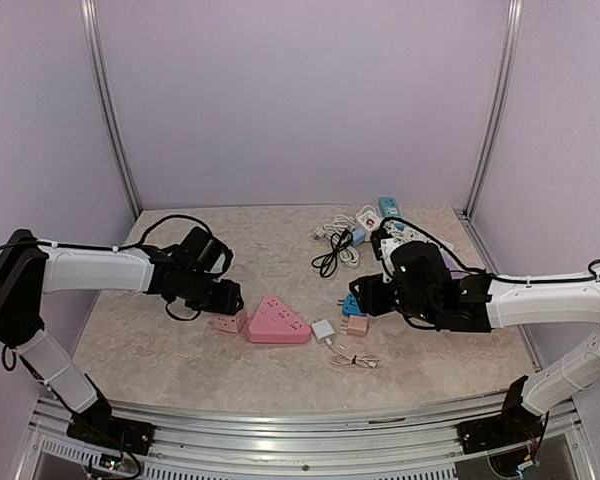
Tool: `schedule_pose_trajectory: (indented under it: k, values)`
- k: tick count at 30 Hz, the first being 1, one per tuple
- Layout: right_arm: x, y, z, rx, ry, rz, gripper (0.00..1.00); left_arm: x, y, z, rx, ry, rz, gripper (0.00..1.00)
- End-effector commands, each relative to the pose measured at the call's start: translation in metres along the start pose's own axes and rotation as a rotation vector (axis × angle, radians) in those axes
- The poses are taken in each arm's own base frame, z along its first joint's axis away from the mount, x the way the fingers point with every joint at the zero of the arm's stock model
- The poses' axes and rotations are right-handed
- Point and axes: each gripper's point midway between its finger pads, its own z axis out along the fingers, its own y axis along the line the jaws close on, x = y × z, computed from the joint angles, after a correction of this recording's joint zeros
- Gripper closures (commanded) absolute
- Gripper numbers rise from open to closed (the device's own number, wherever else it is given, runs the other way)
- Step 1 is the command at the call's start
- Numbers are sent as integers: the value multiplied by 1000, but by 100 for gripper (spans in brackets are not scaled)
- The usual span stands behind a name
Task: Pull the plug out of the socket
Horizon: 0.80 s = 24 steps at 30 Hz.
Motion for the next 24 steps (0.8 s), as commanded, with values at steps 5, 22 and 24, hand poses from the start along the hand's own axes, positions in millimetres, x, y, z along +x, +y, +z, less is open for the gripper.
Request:
schedule_pose_trajectory:
  k: [5,22,24]
  values:
    - [2,-10,-3,33,3,8,37,-10,-7,-1,6,-21,14,43]
    - [-15,-23,-20,98,-17,-17,34,-29,-13,-41,50,-97,0,6]
    - [-21,-28,-23,112,-9,-25,32,-40,-15,-57,82,-125,6,3]
